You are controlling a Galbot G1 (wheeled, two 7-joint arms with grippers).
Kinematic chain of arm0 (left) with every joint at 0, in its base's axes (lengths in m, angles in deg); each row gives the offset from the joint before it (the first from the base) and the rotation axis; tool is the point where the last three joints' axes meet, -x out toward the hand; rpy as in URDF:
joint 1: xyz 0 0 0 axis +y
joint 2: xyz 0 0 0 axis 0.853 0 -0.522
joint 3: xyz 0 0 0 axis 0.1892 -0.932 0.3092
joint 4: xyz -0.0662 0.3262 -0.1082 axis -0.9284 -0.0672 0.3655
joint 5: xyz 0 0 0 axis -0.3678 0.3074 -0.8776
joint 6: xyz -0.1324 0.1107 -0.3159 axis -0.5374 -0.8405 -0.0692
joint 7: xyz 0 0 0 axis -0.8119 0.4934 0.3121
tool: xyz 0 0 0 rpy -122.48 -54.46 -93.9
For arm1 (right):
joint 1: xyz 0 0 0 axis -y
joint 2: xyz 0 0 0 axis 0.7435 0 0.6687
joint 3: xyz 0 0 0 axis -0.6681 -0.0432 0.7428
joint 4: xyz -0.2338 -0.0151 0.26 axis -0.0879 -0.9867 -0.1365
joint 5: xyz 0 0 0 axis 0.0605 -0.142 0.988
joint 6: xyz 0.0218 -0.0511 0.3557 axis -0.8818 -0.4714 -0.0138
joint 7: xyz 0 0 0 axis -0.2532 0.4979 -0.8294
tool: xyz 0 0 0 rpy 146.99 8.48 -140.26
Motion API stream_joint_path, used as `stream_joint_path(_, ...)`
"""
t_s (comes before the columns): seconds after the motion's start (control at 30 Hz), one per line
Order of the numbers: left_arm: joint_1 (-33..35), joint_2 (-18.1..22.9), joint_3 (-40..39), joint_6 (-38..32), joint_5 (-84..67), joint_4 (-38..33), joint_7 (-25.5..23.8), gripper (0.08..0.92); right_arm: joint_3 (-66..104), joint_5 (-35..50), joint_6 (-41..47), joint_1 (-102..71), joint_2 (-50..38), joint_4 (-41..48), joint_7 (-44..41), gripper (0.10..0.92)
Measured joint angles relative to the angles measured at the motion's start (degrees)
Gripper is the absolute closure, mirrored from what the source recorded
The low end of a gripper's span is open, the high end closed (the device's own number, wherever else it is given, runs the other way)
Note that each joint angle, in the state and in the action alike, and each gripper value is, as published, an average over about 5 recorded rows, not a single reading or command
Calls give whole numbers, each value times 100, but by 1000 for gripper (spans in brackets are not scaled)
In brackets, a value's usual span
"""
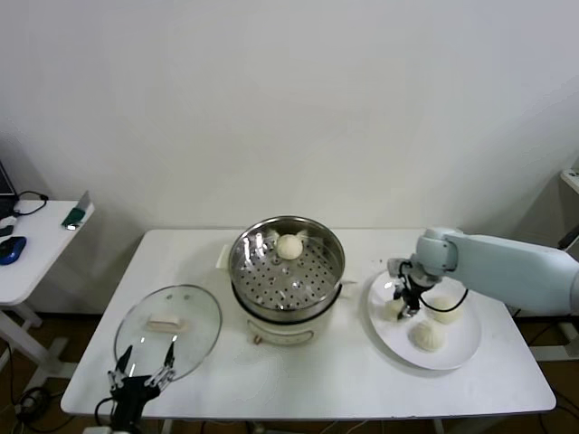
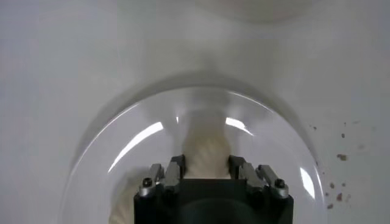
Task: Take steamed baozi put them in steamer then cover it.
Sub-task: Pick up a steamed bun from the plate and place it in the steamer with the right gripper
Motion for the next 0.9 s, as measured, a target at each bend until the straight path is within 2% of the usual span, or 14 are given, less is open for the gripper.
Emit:
stream_joint_path(0.47,-15,-44,-80,18,-4,-31,-1,177,-657,1215,-43,2592,473,-772,-440,533)
stream_joint_path(0.67,-4,-76,-69,25,-31,-69,-1,177,-340,1763,175,2906,1017,-940,-342,533)
stream_joint_path(0.9,8,-76,-48,32,-53,-116,-1,177,-30,2030,405,2701,1859,-866,-112,533)
